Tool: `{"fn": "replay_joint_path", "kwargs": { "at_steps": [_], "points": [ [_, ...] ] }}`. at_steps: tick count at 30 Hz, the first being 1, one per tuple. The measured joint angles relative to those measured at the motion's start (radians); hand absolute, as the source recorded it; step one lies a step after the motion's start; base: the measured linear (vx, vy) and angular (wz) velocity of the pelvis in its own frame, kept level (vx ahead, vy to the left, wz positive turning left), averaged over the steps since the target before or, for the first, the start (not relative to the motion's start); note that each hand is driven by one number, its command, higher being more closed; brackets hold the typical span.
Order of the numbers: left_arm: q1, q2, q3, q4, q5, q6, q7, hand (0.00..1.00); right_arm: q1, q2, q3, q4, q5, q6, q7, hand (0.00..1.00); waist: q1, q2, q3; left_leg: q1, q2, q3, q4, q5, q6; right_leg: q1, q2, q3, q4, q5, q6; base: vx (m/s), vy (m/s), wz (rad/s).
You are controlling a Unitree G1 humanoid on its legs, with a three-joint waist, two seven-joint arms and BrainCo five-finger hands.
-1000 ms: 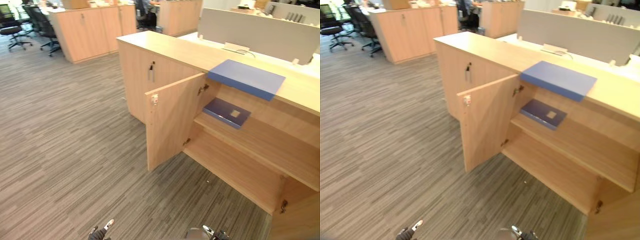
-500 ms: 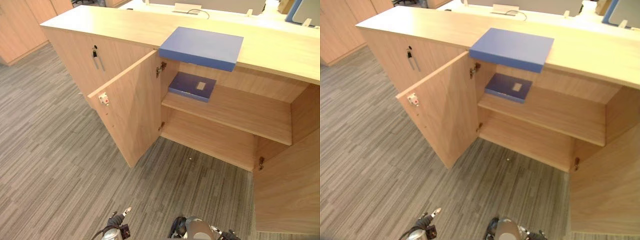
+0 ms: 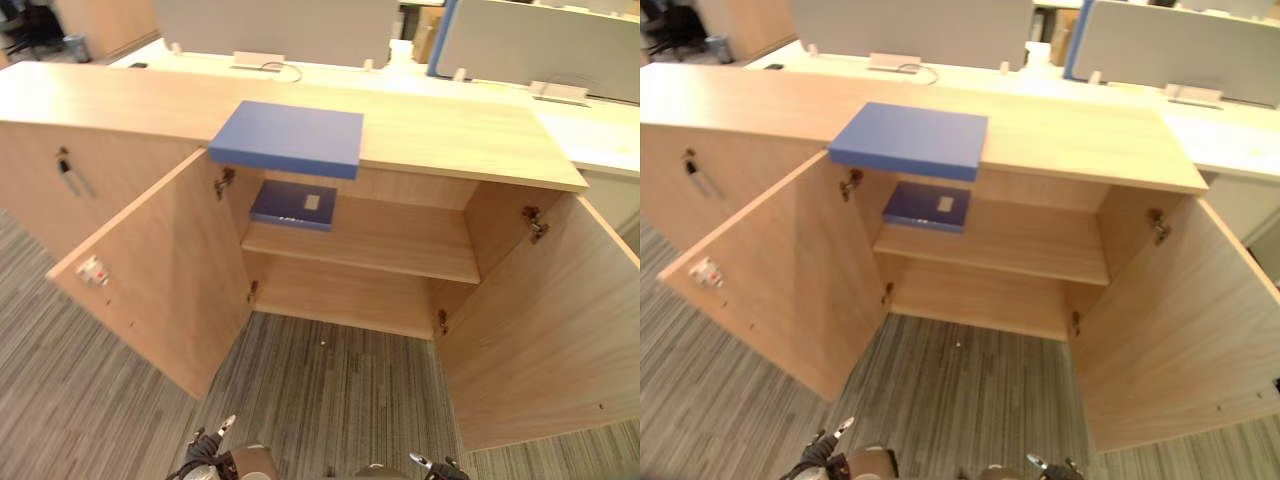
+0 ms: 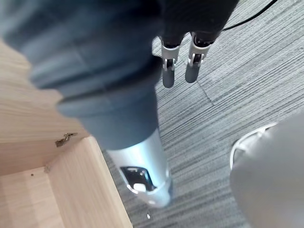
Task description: Walk over to the cabinet, pick up the folder, carry it to the office cabinet, place the folder inside the office cabinet, then close the office cabinet door
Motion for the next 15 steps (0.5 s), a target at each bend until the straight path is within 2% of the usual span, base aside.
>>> {"fn": "replay_joint_path", "kwargs": {
  "at_steps": [1,2,3,4,5,7,8,11,12,14,15],
  "points": [
    [0.0,0.0,-0.005,0.0,0.0,-0.001,0.003,0.0,-0.011,0.0,0.001,-0.001,0.0,-0.002,-0.001,0.0,0.0,0.0,0.0,0.007,-0.011,-0.028,-0.124,0.014,-0.007,0.014,-0.006,0.023,-0.008,-0.001,0.012,0.23,0.213,-0.95],
    [0.001,0.0,-0.007,0.001,-0.001,-0.003,0.003,0.0,-0.018,0.0,0.024,-0.002,0.0,-0.006,-0.001,0.0,0.005,-0.002,-0.005,0.012,-0.02,-0.053,-0.229,0.086,-0.003,0.022,-0.018,0.049,-0.013,-0.004,0.03,0.28,0.245,-1.09],
    [0.004,-0.002,-0.01,0.003,-0.001,-0.003,0.003,0.0,-0.017,0.0,0.042,-0.004,-0.006,-0.011,-0.001,0.0,0.012,0.0,-0.018,0.044,-0.036,-0.054,-0.282,0.188,-0.001,0.023,-0.034,0.065,-0.021,0.0,0.056,0.3,0.263,-0.98],
    [0.002,0.0,-0.011,0.003,0.0,-0.003,0.002,0.0,-0.019,0.003,0.041,-0.004,-0.013,-0.012,-0.001,0.0,0.015,0.001,-0.023,0.051,-0.05,-0.056,-0.292,0.215,-0.004,0.027,-0.045,0.072,-0.027,0.003,0.065,0.34,0.285,-0.61],
    [-0.004,0.011,-0.015,0.003,-0.001,-0.002,0.001,0.0,-0.016,0.016,0.037,-0.004,-0.023,-0.012,-0.001,0.0,0.006,-0.024,-0.031,0.062,-0.079,-0.033,-0.31,0.211,0.01,0.036,-0.082,0.079,-0.041,0.015,0.092,0.36,0.277,-0.17],
    [-0.024,0.02,-0.05,0.014,-0.002,-0.003,-0.005,0.0,-0.008,0.026,0.022,0.0,-0.035,-0.009,0.001,0.0,0.009,-0.04,-0.042,0.092,-0.12,0.008,-0.345,0.209,0.034,0.039,-0.132,0.084,-0.046,0.028,0.117,0.41,0.328,-0.23],
    [-0.032,0.026,-0.075,0.034,-0.002,-0.001,-0.012,0.0,-0.008,0.03,0.017,0.0,-0.037,-0.007,0.006,0.0,0.011,-0.043,-0.045,0.144,-0.146,0.037,-0.392,0.211,0.048,0.058,-0.162,0.087,-0.051,0.037,0.132,0.24,0.222,-0.4],
    [-0.035,0.03,-0.125,0.064,-0.001,0.0,-0.035,0.0,-0.008,0.033,-0.019,0.01,-0.05,0.002,0.028,0.0,0.012,-0.038,-0.066,0.245,-0.196,0.071,-0.474,0.211,0.065,0.072,-0.216,0.088,-0.007,0.041,0.137,0.24,0.201,-0.41],
    [-0.035,0.03,-0.135,0.069,0.0,0.001,-0.038,0.0,-0.008,0.031,-0.028,0.011,-0.057,0.005,0.03,0.0,0.012,-0.034,-0.068,0.263,-0.198,0.075,-0.486,0.21,0.068,0.062,-0.222,0.088,0.03,0.041,0.137,0.19,0.144,-0.31],
    [-0.033,0.033,-0.158,0.079,0.003,0.001,-0.051,0.0,-0.008,0.027,-0.06,0.018,-0.074,0.009,0.037,0.0,0.012,-0.028,-0.069,0.332,-0.204,0.089,-0.536,0.207,0.072,-0.017,-0.255,0.089,0.259,0.042,0.136,0.16,0.145,-0.2],
    [-0.032,0.036,-0.164,0.082,0.003,0.002,-0.059,0.0,-0.007,0.026,-0.063,0.018,-0.074,0.009,0.038,0.0,0.01,-0.03,-0.069,0.362,-0.208,0.089,-0.556,0.201,0.081,-0.059,-0.274,0.087,0.369,0.054,0.123,0.13,0.107,-0.03]
  ]
}}
